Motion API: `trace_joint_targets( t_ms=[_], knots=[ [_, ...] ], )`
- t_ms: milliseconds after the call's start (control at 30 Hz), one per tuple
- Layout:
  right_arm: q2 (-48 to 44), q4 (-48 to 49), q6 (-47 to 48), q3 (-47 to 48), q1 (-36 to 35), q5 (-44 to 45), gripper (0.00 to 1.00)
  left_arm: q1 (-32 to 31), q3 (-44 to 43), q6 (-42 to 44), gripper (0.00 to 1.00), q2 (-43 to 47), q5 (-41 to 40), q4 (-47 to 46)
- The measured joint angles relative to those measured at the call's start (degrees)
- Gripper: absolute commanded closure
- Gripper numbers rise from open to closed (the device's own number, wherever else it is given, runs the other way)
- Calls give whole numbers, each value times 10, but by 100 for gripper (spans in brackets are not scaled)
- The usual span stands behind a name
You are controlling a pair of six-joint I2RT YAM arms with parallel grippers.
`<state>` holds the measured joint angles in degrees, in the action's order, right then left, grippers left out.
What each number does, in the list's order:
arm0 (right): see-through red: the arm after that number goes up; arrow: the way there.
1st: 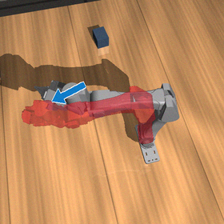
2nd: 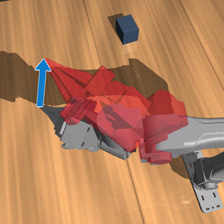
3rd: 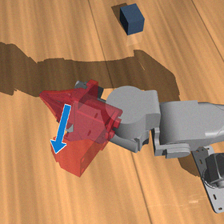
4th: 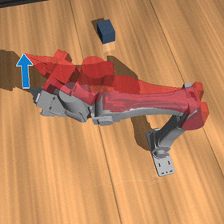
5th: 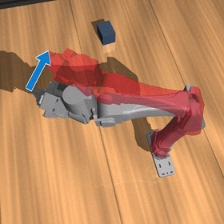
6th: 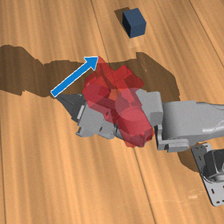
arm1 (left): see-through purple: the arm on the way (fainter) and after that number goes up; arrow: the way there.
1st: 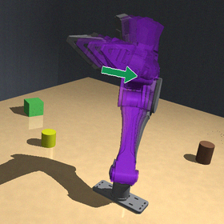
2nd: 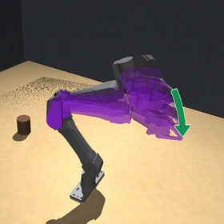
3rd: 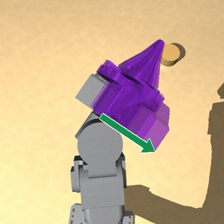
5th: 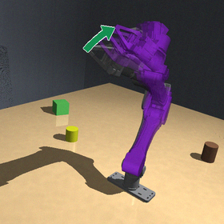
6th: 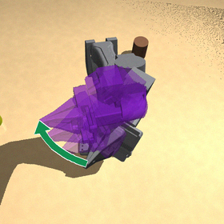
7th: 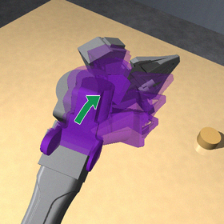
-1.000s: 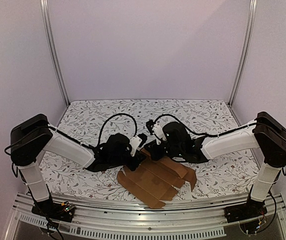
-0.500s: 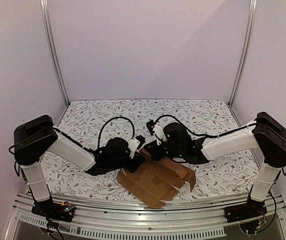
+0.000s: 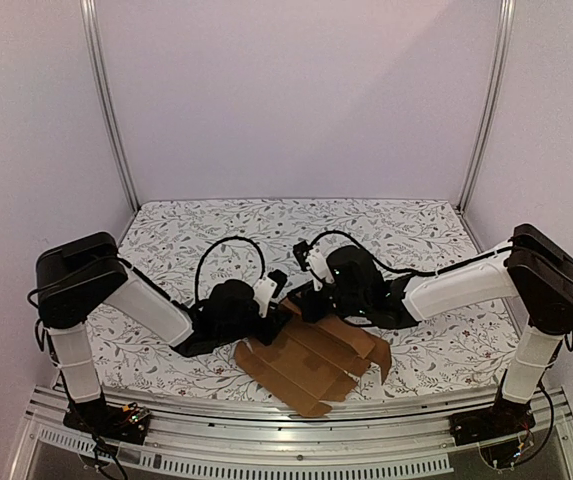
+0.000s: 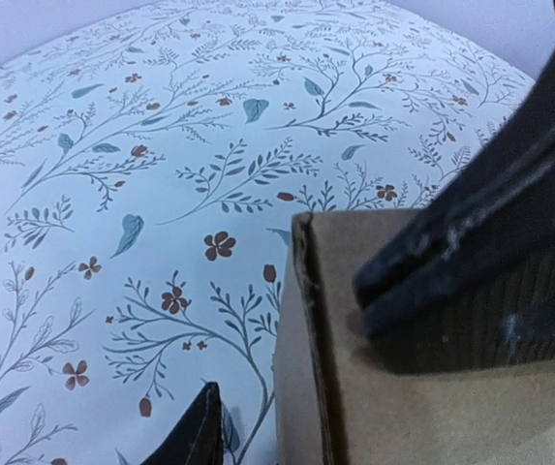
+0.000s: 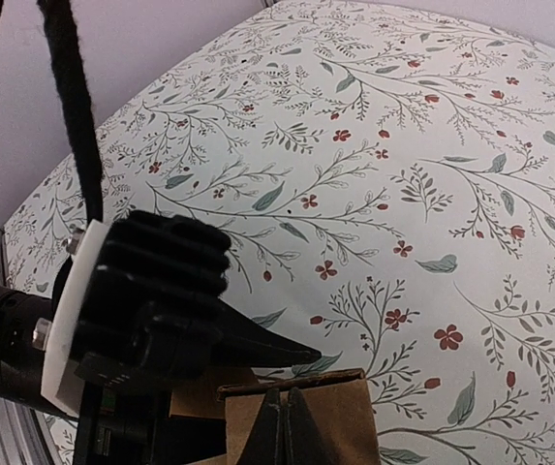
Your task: Fold the paper box
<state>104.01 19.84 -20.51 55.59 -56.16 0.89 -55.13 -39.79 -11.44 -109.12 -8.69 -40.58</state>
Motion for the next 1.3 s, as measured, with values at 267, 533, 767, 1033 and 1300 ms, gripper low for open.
trace_joint_targets(
  t_ms=[267,533,767,1033,1300],
  knots=[
    [0,-1,-1,0,-1,0,100,-1,4,-14,75,-9,-11,-46],
    [0,-2,-4,0,-4,0,100,-3,4,-29,96,-30,-9,-90],
    [3,-3,-11,3,-9,3,100,-5,6,-29,100,-38,-11,-109],
    [3,-5,-16,5,-11,6,100,-6,13,-26,89,-38,-14,-118],
    [5,-9,-20,7,-12,7,100,-15,21,-19,68,-38,-46,-117]
  ],
)
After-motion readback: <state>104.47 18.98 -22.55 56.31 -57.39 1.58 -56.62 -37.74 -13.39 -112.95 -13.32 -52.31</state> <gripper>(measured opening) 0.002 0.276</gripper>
